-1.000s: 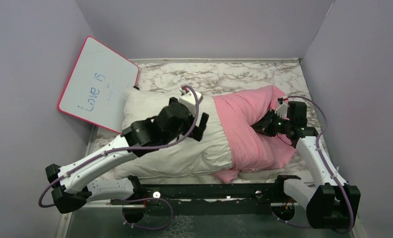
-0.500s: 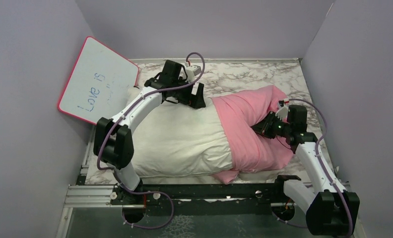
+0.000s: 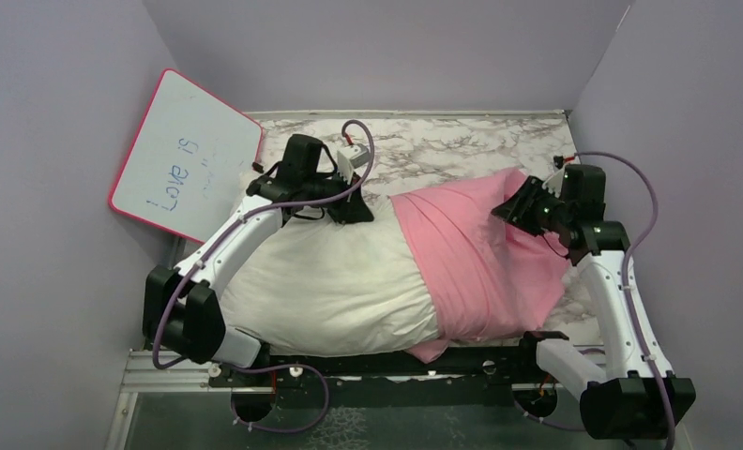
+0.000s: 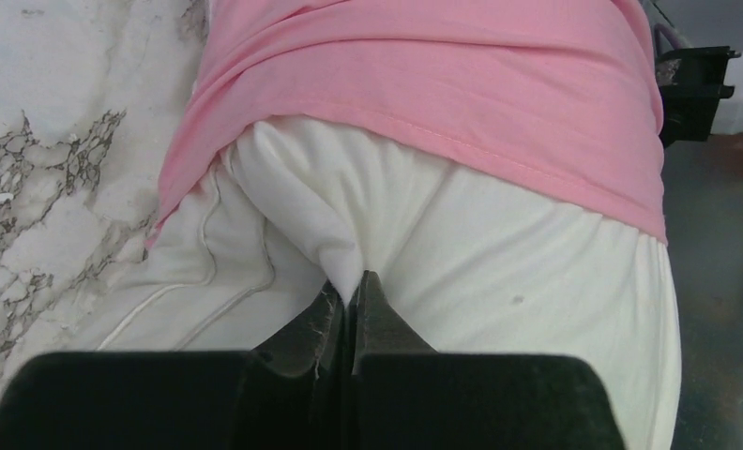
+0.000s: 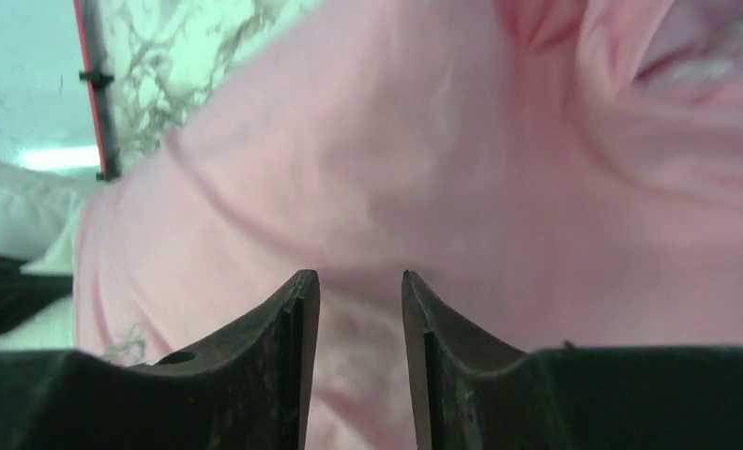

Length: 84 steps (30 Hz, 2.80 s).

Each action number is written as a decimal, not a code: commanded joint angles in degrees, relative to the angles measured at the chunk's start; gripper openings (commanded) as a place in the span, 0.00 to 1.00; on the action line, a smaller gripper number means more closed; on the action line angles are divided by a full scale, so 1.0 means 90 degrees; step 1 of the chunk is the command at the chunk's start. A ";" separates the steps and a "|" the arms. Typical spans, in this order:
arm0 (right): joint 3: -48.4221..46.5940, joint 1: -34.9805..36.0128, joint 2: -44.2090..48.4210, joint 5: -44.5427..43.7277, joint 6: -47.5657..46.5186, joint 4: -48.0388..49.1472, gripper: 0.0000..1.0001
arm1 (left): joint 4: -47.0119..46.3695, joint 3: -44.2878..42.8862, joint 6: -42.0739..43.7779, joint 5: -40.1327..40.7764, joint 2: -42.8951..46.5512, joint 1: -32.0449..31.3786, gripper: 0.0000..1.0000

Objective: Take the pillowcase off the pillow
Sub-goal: Remove the pillow from the pillowcase.

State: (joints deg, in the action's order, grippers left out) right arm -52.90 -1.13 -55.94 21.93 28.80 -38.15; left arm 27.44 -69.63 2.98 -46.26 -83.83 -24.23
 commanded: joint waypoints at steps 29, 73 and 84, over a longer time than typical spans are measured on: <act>-0.1243 0.0009 -0.2231 -0.1508 0.2478 0.0402 0.86 | 0.0553 0.1393 -0.0959 0.0135 0.2070 -0.0140 0.00; -0.1426 -0.2247 -0.1491 0.1597 0.0209 0.0291 0.33 | 0.0423 0.1596 -0.1455 0.1612 0.2456 -0.0140 0.00; -0.0824 -0.2048 -0.0907 0.2469 0.0296 0.0135 0.79 | 0.0233 0.1594 -0.1667 0.1413 0.2467 -0.0140 0.00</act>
State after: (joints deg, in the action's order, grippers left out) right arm -61.19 -20.84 -65.17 37.63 31.42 -37.76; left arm 24.45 -55.37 -10.41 -33.98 -62.26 -25.96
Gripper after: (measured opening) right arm 0.778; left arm 0.019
